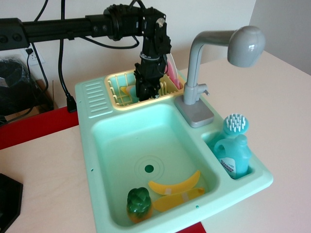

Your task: Put cup from sink to drying rack

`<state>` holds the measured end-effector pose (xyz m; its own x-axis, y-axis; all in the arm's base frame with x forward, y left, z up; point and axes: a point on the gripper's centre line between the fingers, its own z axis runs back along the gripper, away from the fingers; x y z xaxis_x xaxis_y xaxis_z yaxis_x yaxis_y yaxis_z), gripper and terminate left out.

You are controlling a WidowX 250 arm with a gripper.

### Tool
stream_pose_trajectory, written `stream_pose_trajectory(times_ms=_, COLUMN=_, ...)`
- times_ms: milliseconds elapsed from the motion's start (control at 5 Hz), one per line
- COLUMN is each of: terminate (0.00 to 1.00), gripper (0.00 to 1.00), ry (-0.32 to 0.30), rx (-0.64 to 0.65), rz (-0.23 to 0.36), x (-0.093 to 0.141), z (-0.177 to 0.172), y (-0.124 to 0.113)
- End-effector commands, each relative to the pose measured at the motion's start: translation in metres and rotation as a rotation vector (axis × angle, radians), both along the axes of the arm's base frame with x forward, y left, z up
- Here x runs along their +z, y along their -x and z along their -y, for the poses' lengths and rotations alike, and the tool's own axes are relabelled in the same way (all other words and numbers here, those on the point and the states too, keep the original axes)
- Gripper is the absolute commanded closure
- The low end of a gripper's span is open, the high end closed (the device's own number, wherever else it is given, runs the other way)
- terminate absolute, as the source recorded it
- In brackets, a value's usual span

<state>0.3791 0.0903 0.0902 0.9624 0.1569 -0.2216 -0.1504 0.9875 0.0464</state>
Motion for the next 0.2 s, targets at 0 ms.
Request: stream_pose_trajectory(times_ms=0, terminate=1.00, gripper=0.00, ry=-0.052, rx=-0.021, rz=0.096, x=0.0412, z=0.0097, y=0.0014)
